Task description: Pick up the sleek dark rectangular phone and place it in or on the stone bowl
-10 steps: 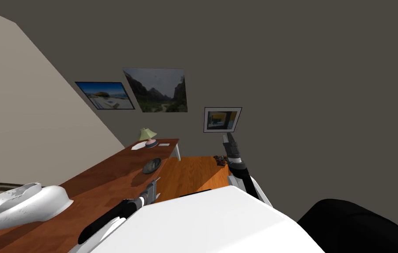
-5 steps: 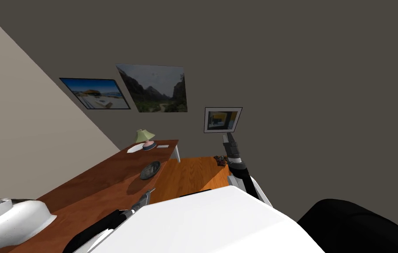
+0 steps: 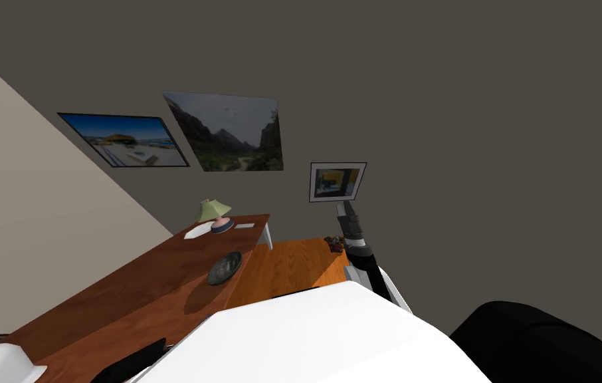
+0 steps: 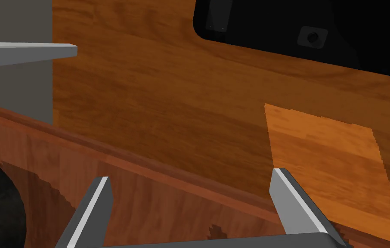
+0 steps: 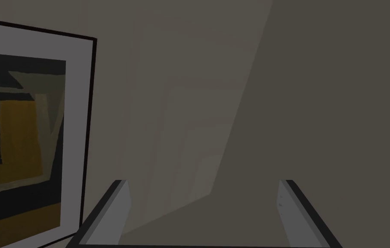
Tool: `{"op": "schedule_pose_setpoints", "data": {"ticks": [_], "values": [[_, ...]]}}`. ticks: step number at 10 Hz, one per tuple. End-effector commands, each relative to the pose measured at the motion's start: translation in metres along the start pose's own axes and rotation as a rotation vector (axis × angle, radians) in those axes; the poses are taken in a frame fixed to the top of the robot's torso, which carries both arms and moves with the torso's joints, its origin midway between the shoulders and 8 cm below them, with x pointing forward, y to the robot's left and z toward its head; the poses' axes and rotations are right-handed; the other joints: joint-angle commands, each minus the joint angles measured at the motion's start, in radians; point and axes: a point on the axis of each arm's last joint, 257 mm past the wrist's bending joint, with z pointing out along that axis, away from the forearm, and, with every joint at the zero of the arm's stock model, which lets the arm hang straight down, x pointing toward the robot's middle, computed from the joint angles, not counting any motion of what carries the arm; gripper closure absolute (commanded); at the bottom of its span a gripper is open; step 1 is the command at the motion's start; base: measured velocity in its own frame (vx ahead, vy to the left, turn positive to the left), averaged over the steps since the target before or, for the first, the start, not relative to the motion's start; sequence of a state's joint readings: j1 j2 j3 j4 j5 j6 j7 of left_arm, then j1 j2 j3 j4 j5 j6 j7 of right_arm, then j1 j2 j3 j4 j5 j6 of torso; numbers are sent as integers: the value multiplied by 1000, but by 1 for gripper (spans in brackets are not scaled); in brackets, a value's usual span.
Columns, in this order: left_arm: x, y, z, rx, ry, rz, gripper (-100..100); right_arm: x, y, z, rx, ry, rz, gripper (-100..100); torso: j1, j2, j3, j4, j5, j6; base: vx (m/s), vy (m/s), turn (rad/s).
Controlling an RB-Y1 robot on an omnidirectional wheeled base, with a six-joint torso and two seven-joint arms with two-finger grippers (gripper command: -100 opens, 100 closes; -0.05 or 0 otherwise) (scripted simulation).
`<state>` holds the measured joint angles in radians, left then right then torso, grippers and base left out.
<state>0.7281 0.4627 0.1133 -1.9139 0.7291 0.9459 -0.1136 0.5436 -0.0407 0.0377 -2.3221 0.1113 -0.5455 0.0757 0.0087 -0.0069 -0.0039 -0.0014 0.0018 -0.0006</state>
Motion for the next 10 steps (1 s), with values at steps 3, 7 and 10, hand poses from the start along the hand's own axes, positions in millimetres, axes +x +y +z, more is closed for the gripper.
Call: {"op": "schedule_pose_setpoints", "data": {"ticks": [3,7,10], "values": [[-44,69,-10,-191,-66,-3,-100,0,0,0,0,0,0,0,1,-3,-2,-1,0,0,137,136,-70],[-69,105,-20,-297,-109,-6,-100,0,0,0,0,0,0,0,-3,1,0,0,-1,0,87,90,-40],[-73,116,-24,-319,-118,-7,0,0,0,0,0,0,0,0,-6,3,1,1,-1,0,46,46,-17]]}}
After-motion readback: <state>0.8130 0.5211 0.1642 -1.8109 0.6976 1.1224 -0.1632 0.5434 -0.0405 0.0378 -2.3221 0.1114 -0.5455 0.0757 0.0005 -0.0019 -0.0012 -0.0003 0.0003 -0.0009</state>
